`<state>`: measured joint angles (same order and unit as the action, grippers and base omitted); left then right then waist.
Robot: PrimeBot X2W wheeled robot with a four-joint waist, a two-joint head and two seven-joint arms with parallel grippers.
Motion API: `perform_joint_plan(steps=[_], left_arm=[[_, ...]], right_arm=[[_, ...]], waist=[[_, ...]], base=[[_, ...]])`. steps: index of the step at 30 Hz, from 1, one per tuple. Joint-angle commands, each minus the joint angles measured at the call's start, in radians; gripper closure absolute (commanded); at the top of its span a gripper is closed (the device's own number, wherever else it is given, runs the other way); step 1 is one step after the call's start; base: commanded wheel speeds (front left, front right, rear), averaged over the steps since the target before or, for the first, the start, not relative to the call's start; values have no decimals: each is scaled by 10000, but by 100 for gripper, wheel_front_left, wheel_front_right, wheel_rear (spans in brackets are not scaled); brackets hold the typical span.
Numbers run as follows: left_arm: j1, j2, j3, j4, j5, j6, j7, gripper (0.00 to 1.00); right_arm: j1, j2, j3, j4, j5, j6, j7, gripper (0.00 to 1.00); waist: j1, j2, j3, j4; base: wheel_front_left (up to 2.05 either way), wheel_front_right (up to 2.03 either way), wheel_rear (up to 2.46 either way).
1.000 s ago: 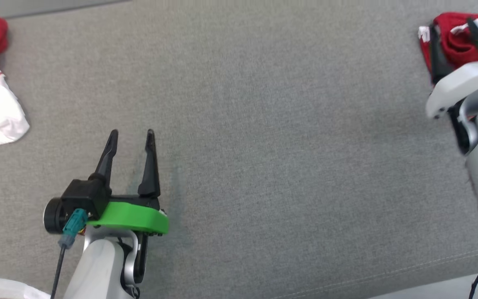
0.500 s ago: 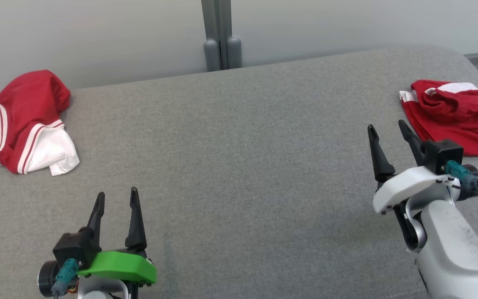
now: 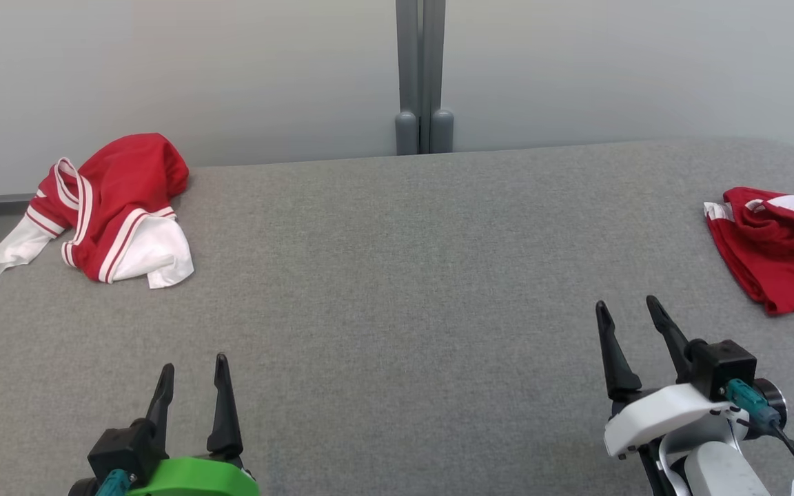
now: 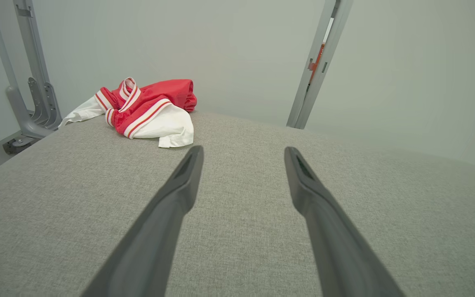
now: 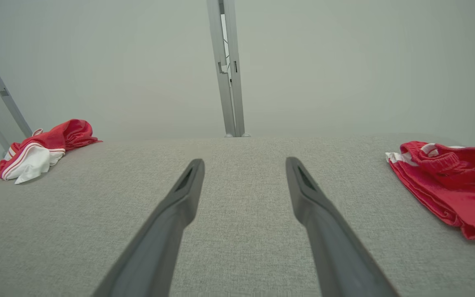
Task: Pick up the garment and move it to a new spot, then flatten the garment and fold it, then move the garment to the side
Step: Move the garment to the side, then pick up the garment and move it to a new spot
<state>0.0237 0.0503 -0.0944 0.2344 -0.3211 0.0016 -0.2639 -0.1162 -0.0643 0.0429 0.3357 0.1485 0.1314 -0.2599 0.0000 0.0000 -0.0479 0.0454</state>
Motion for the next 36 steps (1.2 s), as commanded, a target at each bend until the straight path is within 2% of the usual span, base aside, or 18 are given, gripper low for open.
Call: perform_joint_plan(steps=[1, 7, 28, 32, 36], left_arm=[[177, 9, -22, -33, -68, 82, -3, 0], [195, 9, -169, 12, 128, 102, -4, 0], [34, 9, -380, 66, 3, 144, -6, 0], [-91, 12, -382, 98, -5, 142, -4, 0], [-222, 16, -377, 75, 67, 156, -6, 0]], right_arm=[[239, 49, -77, -139, -128, -15, 33, 0], [642, 127, -549, -551, -301, -15, 110, 0], [872, 131, -353, -853, 104, -15, 276, 0], [930, 132, -397, -887, 110, -15, 260, 0], [912, 133, -340, -858, 142, -15, 236, 0]], waist=[[0, 0, -87, 112], [0, 0, -95, 179], [0, 0, -45, 238], [0, 0, -18, 604], [0, 0, 70, 1411]], base=[[0, 0, 0], [0, 0, 0], [0, 0, 0], [0, 0, 0], [0, 0, 0]])
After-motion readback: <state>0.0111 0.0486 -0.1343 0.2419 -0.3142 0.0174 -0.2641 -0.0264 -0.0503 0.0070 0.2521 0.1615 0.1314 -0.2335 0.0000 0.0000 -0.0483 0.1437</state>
